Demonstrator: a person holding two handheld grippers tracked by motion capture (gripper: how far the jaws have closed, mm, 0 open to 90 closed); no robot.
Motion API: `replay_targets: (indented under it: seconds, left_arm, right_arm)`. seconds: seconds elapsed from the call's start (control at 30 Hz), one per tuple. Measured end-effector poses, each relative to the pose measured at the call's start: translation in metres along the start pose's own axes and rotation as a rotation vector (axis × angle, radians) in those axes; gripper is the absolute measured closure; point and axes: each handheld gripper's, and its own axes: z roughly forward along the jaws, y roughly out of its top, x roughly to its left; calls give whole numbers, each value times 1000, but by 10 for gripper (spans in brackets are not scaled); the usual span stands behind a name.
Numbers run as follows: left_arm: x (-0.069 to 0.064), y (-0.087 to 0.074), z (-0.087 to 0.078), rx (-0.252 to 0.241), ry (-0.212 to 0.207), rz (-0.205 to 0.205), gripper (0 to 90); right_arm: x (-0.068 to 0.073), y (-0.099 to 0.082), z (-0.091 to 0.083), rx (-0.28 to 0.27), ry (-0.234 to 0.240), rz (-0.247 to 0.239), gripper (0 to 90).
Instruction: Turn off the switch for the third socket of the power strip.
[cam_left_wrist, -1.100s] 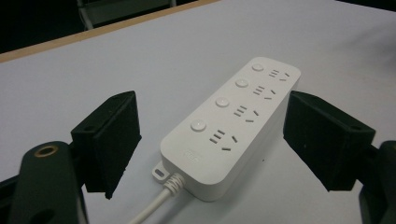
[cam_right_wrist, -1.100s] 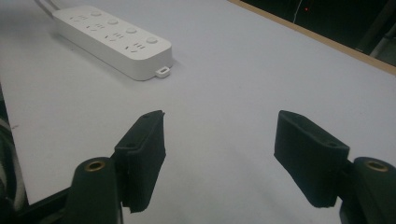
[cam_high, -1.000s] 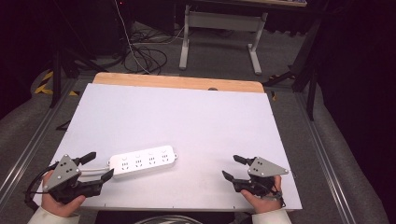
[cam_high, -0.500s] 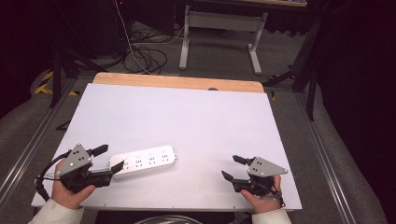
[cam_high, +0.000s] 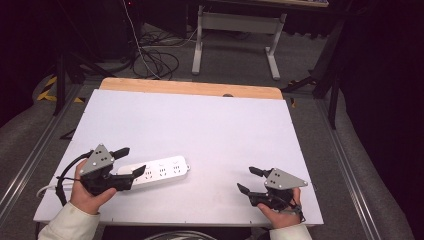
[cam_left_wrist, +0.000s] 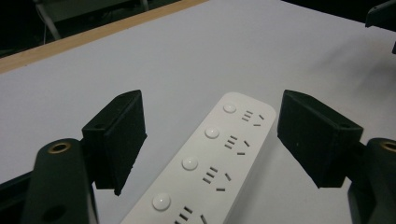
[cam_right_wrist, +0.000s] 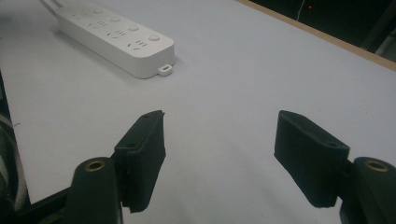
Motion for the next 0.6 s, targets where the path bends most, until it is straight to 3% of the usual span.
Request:
replay_targets:
  seconds: [0.37, 0.6]
  left_arm:
    - [-4, 12, 21, 26, -21, 6, 242]
    - [-6, 16, 33, 50, -11, 33, 241]
  right_arm:
    - [0, 0, 0, 3, 3, -5, 338]
    - [0, 0, 0, 4, 3, -5, 336]
